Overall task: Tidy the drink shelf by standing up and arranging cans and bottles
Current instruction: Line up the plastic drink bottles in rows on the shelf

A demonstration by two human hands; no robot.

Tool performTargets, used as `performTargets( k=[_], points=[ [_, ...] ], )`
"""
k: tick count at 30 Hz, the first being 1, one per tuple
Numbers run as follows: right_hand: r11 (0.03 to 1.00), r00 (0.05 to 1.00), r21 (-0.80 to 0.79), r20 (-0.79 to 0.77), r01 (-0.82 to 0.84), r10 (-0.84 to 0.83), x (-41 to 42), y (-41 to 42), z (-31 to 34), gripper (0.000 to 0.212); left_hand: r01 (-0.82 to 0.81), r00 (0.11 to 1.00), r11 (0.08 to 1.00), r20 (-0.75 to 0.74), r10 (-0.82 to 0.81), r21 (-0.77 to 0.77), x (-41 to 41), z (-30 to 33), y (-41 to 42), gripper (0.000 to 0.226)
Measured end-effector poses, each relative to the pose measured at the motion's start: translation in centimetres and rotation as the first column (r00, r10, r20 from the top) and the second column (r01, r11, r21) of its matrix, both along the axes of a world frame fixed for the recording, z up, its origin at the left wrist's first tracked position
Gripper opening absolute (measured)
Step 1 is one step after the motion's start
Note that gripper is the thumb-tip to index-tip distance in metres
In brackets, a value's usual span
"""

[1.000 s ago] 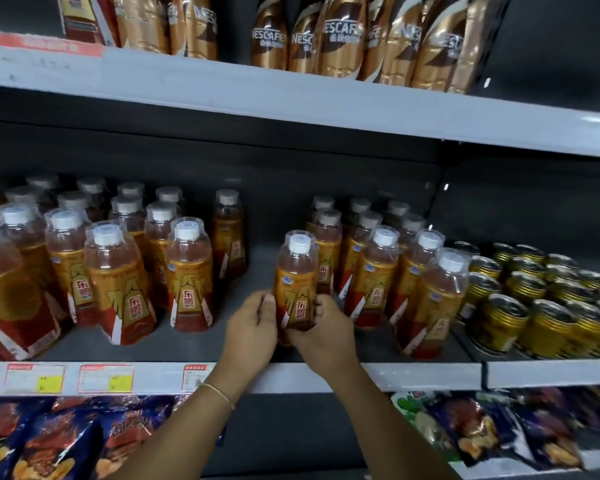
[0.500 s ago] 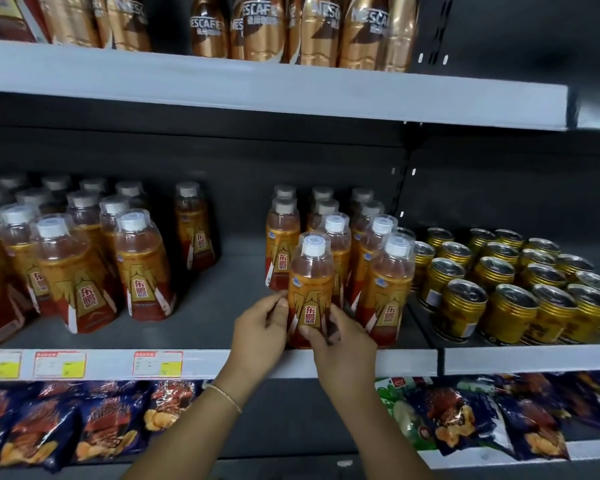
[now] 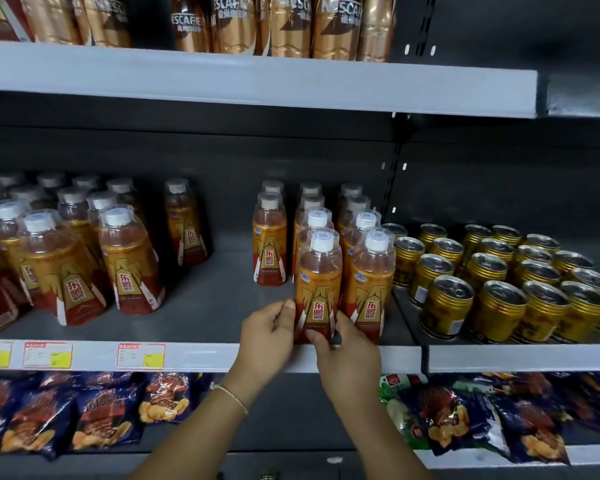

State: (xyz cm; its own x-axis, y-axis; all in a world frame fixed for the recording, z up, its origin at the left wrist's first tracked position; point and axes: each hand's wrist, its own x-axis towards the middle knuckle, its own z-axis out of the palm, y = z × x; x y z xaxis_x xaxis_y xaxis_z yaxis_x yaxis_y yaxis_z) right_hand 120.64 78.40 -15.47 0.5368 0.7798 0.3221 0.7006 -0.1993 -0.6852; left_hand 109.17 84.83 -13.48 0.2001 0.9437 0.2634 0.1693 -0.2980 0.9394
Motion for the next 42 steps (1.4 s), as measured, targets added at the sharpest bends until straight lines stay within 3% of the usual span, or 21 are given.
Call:
performTargets(
  k=[12,26,31,33,36,42],
  points=[
    [0.999,1.0,0.025,0.013,0.02,-0.02,-0.1,0.4,-0.4,0.058,-0.017,0.994,0.999,0.107,0.013,0.032,0.6,-0.6,-0.8,0.03],
    [0.999,1.0,0.048,0.025,0.009,-0.01,-0.1,0.3,-0.7,0.056,-0.04,0.999,0.992,0.029,0.036,0.121,0.9,-1.6,-0.4,0.026],
    [0.955,0.993,0.293,0.091,0.041,-0.071,-1.3,-0.3,-1.6,0.051,-0.003,1.0,0.992,-0.002,0.003,0.123,0.2,-1.3,-0.2,0.027],
    [0.883,0.985,0.468,0.127,0.044,-0.116,-2.1,-0.6,-1.7,0.045,-0.023,1.0,0.989,-0.011,0.025,0.145,-0.6,-1.2,0.1,0.027],
    [0.765,0.989,0.642,0.135,-0.042,-0.059,-3.4,-0.3,-0.6,0.027,-0.114,0.993,0.979,-0.012,0.118,0.166,-2.6,-0.6,1.2,0.02],
    [0.767,0.969,0.592,0.147,-0.247,0.199,-8.2,2.9,1.7,0.029,-0.249,0.968,0.935,0.044,0.245,0.252,-8.3,2.0,3.6,0.022]
  ],
)
